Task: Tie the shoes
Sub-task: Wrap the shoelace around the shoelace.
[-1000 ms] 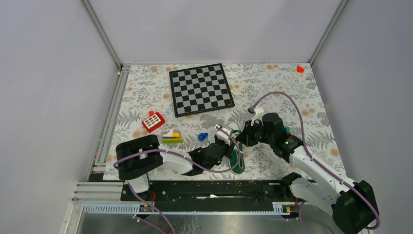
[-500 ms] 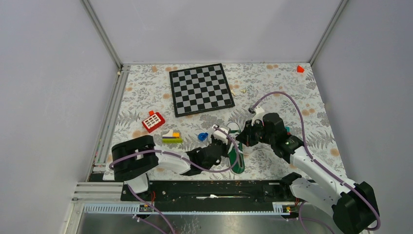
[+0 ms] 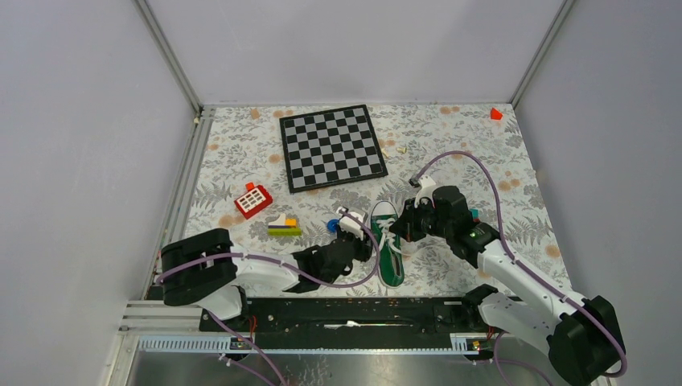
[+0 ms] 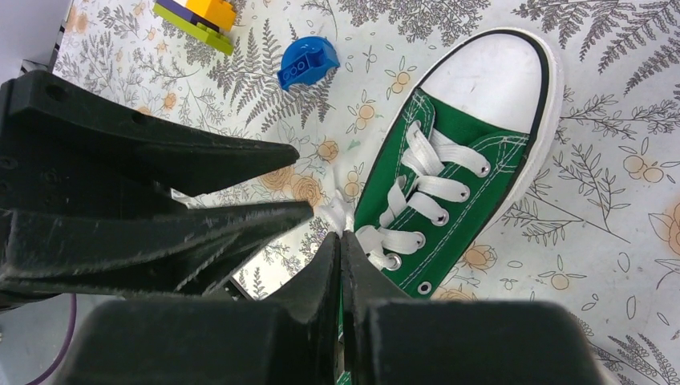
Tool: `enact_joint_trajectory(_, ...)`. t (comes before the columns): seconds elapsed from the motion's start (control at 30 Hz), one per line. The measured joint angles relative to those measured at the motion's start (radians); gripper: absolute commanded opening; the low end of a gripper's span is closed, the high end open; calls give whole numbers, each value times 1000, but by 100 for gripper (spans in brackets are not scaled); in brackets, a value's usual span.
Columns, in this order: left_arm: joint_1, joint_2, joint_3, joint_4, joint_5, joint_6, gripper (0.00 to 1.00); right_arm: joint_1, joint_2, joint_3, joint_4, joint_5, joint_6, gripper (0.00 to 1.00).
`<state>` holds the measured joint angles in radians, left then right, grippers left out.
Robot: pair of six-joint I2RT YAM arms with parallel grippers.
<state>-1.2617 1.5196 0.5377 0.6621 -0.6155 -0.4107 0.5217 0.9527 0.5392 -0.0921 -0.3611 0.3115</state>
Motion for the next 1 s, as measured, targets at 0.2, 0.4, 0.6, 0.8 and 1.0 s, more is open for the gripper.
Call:
enact_joint_trajectory(0.2,-30,8,-9,38,37,-1,56,-1,9,0,0,0,0,0)
enact_joint_trajectory(0.4,-43,94,18,97,44,-6,56,-3,5,0,0,0,0,0)
enact_joint_trajectory(0.6,-43,147,37,165,51,-7,52,-6,-18,0,0,-1,0,0)
enact_joint_trajectory(0.8,-43,165,59,201,51,-8,51,-7,-18,0,0,-7,0,0)
enact_joint_trajectory(1.0,-43,169,85,222,41,-6,48,-8,-17,0,0,-8,0,0)
